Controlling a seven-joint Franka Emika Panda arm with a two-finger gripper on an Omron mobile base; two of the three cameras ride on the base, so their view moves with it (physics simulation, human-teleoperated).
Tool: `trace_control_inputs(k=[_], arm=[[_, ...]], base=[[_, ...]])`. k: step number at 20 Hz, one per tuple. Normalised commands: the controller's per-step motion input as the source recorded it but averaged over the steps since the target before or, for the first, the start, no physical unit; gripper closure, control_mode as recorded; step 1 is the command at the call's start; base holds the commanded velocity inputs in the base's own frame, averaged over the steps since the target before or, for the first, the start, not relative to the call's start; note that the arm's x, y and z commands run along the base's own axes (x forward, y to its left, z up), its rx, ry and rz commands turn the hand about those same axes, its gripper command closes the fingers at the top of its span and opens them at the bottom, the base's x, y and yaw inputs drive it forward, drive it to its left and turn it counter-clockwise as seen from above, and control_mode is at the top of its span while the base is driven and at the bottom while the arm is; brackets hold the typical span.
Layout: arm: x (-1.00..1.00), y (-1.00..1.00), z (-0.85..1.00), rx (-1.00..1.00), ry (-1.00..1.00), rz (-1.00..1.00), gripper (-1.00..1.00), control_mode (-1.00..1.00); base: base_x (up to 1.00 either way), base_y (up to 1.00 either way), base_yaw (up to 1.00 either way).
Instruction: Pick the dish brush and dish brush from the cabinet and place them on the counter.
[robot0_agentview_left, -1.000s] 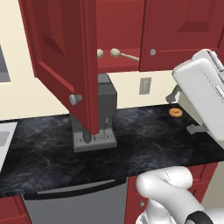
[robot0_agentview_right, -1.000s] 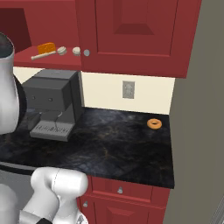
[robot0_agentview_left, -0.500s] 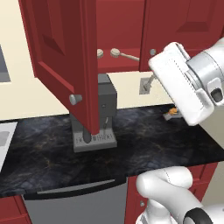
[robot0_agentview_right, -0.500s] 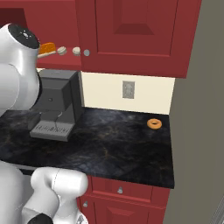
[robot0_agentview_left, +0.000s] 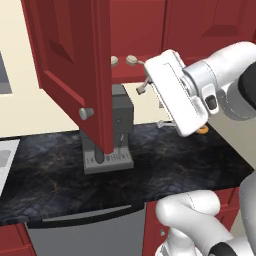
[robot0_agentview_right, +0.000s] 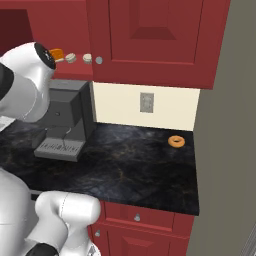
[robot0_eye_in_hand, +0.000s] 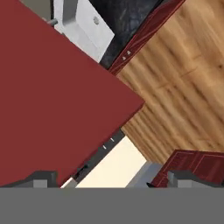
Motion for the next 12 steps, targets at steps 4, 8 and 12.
trace_control_inputs(k=[4,8,12], arm=[[0.71,0.19,0.00,0.05,0.15,0.04,-1.00,-1.00],[0.66,0.06,0.00,0.01,0.06,0.05,-1.00,-1.00],[0.12,0.40,-0.02,0.00,0.01,0.01,-1.00,-1.00]], base=[[0.00,0.00,0.00],[0.00,0.00,0.00],[0.00,0.00,0.00]])
